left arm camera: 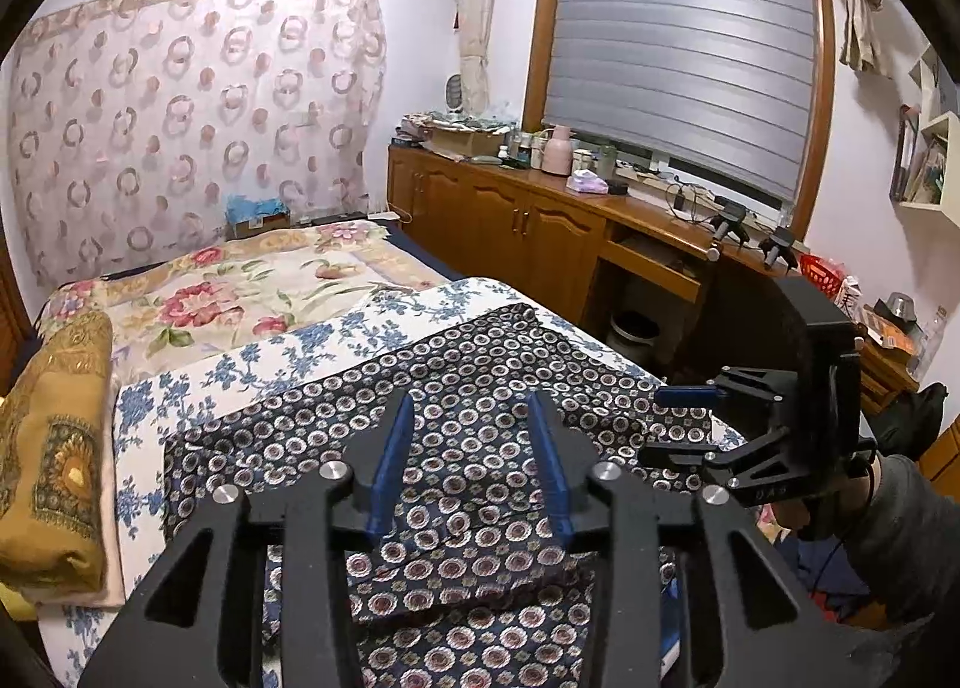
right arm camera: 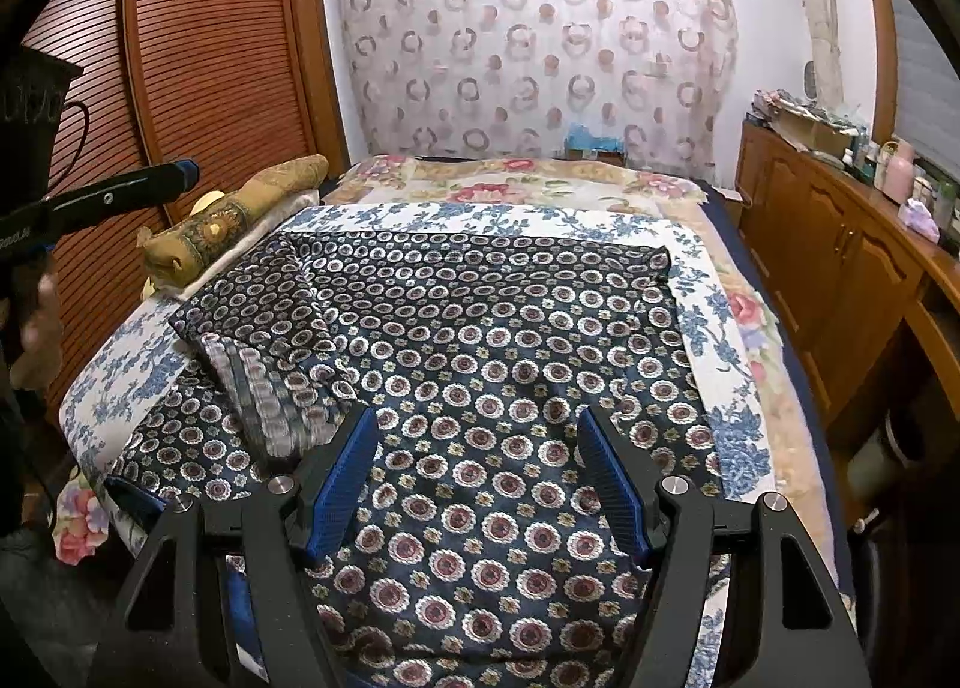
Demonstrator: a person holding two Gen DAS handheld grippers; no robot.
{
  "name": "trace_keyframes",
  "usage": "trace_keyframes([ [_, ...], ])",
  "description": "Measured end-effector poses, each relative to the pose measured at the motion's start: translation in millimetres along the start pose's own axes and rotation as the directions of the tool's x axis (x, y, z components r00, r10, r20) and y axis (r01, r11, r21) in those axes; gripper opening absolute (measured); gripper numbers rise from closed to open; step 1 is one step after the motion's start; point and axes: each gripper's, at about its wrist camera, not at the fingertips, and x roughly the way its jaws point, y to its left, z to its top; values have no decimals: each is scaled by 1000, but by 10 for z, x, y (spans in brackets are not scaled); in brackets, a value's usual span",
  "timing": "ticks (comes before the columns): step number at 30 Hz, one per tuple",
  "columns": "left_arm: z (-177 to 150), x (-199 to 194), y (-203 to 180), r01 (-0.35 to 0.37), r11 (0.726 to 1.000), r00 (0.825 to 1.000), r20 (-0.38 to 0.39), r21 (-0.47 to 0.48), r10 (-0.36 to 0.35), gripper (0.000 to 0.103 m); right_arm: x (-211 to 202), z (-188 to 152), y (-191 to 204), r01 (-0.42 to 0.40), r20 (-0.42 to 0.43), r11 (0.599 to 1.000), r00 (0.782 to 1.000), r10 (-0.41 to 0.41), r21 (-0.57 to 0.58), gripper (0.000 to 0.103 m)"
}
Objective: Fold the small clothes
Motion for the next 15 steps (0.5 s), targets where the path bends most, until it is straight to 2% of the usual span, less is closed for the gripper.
trace_keyframes([
  [2,-43,2,28,-19,1000,1000,-6,-3,19,43,28,27,33,-8,-1,1000,1000,8,-7,71],
  [6,-167,-29,148,-57,998,998,-17,-15,57,61,122,61,95,-25,-12,999,1000,24,-27,71],
  [8,-249,-50,219,-71,997,997,-26,-31,70,66,183,66,154,-40,-21,998,999,39,-41,71],
  [15,-505,-117,476,-164,982,986,-49,-92,160,68,371,46,435,-91,-63,991,994,85,-94,71],
])
